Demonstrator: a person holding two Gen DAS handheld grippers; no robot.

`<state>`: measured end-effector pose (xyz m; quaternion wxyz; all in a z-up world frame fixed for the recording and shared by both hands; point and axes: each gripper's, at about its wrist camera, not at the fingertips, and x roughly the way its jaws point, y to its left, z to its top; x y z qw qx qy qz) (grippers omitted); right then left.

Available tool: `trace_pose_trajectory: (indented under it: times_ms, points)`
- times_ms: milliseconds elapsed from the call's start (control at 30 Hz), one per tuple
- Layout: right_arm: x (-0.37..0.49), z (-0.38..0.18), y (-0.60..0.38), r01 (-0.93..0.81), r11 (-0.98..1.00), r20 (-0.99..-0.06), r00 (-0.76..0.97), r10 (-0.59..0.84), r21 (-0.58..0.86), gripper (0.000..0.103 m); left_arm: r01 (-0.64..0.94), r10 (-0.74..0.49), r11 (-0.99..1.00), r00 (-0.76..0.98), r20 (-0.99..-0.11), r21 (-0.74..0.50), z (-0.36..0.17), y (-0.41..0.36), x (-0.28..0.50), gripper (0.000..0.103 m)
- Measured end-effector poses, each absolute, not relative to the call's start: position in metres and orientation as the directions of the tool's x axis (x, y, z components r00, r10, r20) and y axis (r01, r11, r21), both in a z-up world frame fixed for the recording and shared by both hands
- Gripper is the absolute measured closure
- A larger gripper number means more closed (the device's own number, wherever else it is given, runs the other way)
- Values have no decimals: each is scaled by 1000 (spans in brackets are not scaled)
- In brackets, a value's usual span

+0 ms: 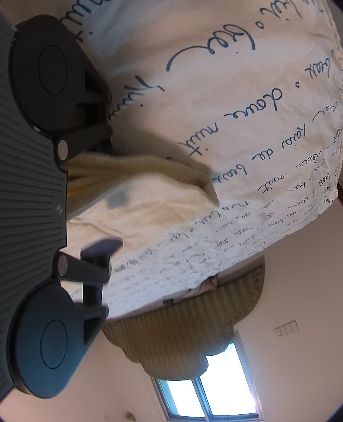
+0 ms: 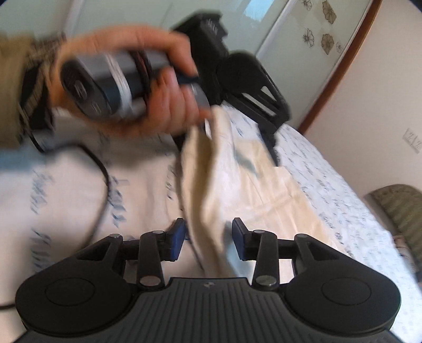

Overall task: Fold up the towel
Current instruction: 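Grasp the pants end with the right gripper while the left gripper grasps beside it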

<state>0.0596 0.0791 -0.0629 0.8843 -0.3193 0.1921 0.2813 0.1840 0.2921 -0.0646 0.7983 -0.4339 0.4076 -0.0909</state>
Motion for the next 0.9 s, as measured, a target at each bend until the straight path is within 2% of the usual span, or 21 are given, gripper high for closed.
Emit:
trace_pose_trajectory:
  times_ms: [67, 133, 167, 200, 300, 533, 633, 733, 833, 900]
  points:
    - [63, -69, 88, -591, 629, -492, 796, 353, -505, 65, -218, -467, 633, 658, -591, -743, -65, 291, 181, 76]
    - [67, -74, 96, -565, 614, -469, 818, 333, -551, 67, -219, -448, 647, 667, -596, -730, -64, 291, 178, 88]
    - [70, -76, 98, -560, 609, -460, 823, 332, -562, 71, -211, -445, 646, 677, -586, -734, -63, 291, 175, 89]
    - [71, -76, 98, -559, 607, -451, 825, 339, -566, 79, -202, -439, 653, 684, -582, -730, -60, 289, 173, 90]
    - [67, -74, 96, -548, 614, -421, 835, 355, -569, 87, -168, -399, 708, 707, -584, -686, -43, 279, 166, 91]
    - [54, -43, 63, -571, 690, -381, 818, 431, -445, 88, -71, -328, 803, 776, -538, -592, 11, 241, 144, 91]
    - [46, -26, 31, -702, 653, -408, 705, 580, -285, 86, -50, -317, 820, 791, -524, -571, 25, 224, 136, 91]
    - [39, -2, -21, -775, 626, -337, 614, 714, -87, 85, -39, -311, 826, 801, -512, -563, 36, 213, 129, 91]
    - [56, 9, -62, -678, 735, -279, 703, 654, 12, 85, -14, -324, 823, 810, -489, -568, 49, 197, 122, 91]
    - [74, 8, -75, -560, 828, -297, 787, 541, 26, 85, 13, -334, 827, 815, -474, -562, 58, 183, 116, 91]
